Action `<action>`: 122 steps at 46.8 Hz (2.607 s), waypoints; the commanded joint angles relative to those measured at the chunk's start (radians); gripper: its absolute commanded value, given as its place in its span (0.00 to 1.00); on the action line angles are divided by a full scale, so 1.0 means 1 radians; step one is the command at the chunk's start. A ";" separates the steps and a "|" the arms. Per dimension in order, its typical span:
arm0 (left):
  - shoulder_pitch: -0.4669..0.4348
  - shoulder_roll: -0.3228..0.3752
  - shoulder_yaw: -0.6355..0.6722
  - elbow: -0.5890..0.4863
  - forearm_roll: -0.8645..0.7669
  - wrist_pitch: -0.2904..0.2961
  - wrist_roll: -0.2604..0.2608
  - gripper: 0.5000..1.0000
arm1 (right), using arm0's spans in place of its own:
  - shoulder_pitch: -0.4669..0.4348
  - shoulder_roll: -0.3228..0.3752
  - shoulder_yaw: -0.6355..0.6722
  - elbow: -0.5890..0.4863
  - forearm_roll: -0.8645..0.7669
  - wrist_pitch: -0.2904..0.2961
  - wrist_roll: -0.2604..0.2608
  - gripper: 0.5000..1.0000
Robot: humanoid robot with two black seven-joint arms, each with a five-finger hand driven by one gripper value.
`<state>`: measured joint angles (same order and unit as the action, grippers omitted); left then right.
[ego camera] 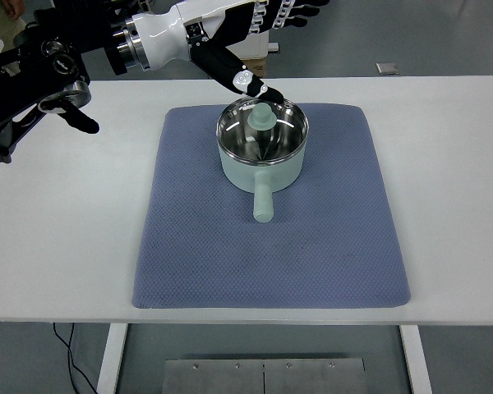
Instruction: Rotate green pot handle
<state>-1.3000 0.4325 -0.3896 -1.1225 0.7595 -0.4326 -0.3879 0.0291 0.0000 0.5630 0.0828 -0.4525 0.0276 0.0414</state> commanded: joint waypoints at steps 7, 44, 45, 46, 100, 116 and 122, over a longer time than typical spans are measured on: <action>-0.008 -0.002 0.015 -0.026 0.034 0.000 0.000 1.00 | 0.000 0.000 0.000 0.000 0.000 0.000 0.000 1.00; -0.051 -0.011 0.141 -0.088 0.204 -0.015 0.000 1.00 | 0.000 0.000 0.000 0.000 0.000 0.000 0.000 1.00; -0.051 -0.012 0.143 -0.088 0.208 -0.015 0.000 1.00 | 0.000 0.000 0.000 0.000 0.000 0.000 0.000 1.00; -0.050 -0.015 0.144 -0.088 0.213 -0.015 0.000 1.00 | 0.000 0.000 0.000 0.000 0.000 0.000 0.000 1.00; -0.048 -0.034 0.290 -0.080 0.293 -0.015 -0.002 1.00 | 0.000 0.000 0.000 0.000 0.000 0.000 0.000 1.00; -0.039 -0.035 0.317 -0.066 0.299 -0.012 0.001 1.00 | 0.000 0.000 0.000 0.000 0.000 0.000 0.000 1.00; -0.039 -0.035 0.328 -0.063 0.299 -0.012 0.004 1.00 | 0.000 0.000 0.000 0.000 0.000 0.000 0.000 1.00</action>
<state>-1.3398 0.3972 -0.0675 -1.1862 1.0585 -0.4448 -0.3844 0.0291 0.0000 0.5630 0.0828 -0.4525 0.0274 0.0414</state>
